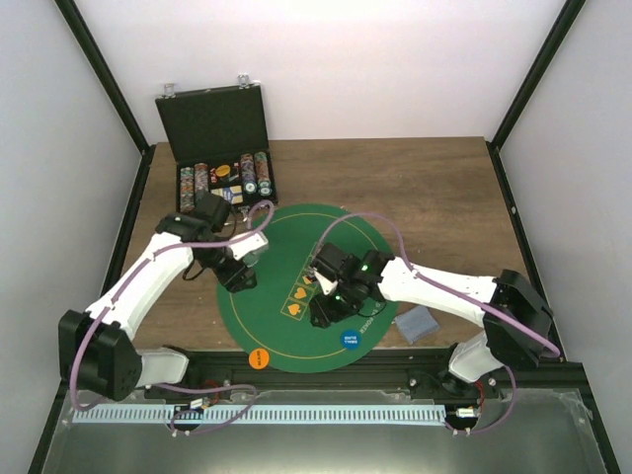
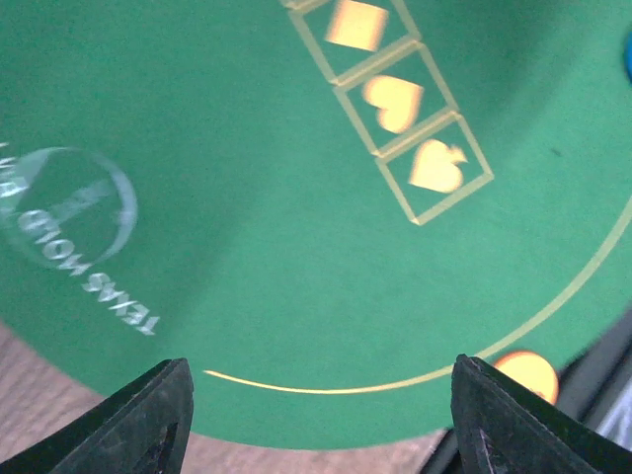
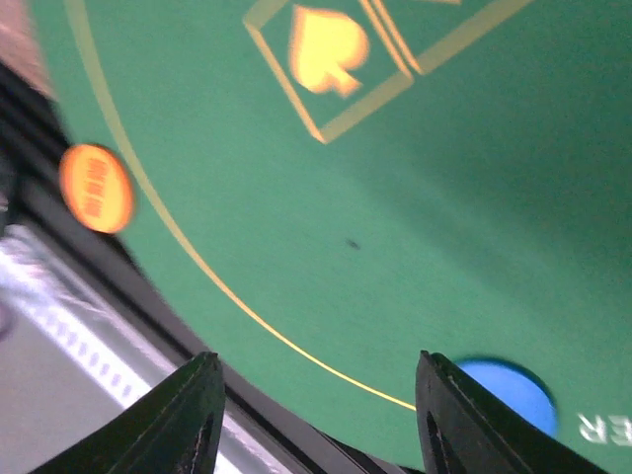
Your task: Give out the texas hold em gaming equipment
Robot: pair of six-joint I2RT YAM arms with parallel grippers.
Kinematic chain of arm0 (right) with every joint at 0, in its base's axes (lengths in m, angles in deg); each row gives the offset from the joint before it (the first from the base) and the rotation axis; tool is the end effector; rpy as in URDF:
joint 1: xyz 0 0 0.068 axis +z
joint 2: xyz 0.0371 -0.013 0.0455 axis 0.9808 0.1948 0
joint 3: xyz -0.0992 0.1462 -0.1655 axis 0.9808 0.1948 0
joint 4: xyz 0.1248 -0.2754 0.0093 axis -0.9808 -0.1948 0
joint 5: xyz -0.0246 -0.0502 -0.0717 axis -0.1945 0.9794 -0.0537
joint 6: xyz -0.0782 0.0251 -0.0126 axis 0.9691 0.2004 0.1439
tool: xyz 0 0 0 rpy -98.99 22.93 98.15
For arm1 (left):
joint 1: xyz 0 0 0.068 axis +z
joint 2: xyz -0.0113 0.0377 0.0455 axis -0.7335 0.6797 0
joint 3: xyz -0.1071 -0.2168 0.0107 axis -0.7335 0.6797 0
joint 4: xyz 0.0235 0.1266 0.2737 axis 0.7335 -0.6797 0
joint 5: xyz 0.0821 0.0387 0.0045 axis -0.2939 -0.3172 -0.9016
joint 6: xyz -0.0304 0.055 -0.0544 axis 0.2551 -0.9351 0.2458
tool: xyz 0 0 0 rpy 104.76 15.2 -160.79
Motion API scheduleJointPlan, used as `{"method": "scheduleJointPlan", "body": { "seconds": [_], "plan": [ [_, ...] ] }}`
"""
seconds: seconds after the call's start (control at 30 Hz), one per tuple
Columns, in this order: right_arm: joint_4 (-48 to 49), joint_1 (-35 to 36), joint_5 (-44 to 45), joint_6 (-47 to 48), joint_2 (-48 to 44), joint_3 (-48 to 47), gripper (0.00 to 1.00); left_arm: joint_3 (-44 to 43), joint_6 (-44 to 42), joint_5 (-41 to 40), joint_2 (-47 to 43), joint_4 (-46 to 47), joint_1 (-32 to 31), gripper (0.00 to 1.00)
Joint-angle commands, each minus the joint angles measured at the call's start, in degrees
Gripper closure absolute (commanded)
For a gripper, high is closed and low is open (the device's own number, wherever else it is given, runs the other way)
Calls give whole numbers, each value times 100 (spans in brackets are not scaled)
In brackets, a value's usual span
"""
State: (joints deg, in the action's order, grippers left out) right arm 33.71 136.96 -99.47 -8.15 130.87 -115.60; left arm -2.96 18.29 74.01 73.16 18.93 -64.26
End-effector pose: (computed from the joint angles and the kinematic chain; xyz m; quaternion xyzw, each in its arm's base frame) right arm 0.1607 0.3008 0.1432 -0.2788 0.9302 0.2368 0.0306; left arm 0.2701 -0.1073 0.1898 0.4430 0.8747 -0.1421 0.1357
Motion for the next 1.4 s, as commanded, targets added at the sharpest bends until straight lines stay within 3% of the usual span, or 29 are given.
{"method": "scheduleJointPlan", "body": {
  "seconds": [0.0,0.27,0.57,0.87,1.1,1.37],
  "plan": [
    [-569,-19,565,-433,-73,467,44,322,-406,25,-415,-578,-554,27],
    [-461,136,866,-631,184,822,22,766,-248,-322,-651,-778,-1384,26],
    [-599,267,1117,-767,533,922,20,1130,-104,-487,-726,-668,-1843,22],
    [-677,435,1202,-788,957,839,29,1235,79,-532,-818,-413,-1864,21],
    [-801,524,1201,-785,1086,728,46,1298,410,-1293,-717,44,-1772,22],
    [-781,525,1281,-626,1121,498,56,893,663,-1371,-76,611,-624,23]
  ]
}}
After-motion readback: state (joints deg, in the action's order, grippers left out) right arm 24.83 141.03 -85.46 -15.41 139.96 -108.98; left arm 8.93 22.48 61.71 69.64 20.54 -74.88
